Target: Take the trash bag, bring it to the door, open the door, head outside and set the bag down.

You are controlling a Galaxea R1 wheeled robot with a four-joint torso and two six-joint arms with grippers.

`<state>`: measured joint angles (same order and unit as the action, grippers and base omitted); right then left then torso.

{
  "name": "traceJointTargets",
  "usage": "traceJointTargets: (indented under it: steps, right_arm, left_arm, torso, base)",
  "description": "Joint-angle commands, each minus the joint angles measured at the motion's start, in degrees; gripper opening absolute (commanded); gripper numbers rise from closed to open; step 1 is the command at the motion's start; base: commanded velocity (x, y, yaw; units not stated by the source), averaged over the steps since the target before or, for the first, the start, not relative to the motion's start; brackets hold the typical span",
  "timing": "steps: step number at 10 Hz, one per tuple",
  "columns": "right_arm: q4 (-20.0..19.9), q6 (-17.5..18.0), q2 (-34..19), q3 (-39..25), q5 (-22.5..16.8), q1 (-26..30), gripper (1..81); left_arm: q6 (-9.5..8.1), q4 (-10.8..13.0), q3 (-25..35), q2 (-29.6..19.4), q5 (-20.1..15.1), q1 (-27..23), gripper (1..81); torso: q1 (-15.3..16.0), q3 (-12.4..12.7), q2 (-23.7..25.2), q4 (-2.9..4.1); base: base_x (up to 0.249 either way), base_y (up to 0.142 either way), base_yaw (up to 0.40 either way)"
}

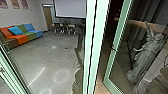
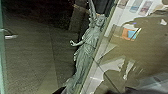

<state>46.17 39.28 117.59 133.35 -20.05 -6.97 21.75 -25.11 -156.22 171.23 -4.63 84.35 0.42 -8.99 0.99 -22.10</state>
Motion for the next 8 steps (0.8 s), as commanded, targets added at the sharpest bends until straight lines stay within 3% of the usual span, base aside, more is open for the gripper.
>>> traceJointTargets:
  steps: [1, 8]
  right_arm:
    - [1.0, 0.2, -2.6, 0.8, -1.4, 8.2, 81.1]
    - [0.2, 0.2, -4.2, -0.1, -0.2, 7.4, 81.1]
  left_arm:
    - [-0.04, -0.5, 0.2, 0.4, -4.5, -1.9, 1.0]
    - [-0.04, -0.5, 0.2, 0.4, -4.5, -1.6, 1.0]
  torso:
    - [0.0, 0.0, 0.0, 0.0]
    - [0.0, 0.0, 0.0, 0.0]
  base:
    - [0.0, 0.0, 0.0]
    - [0.0, 0.0, 0.0]
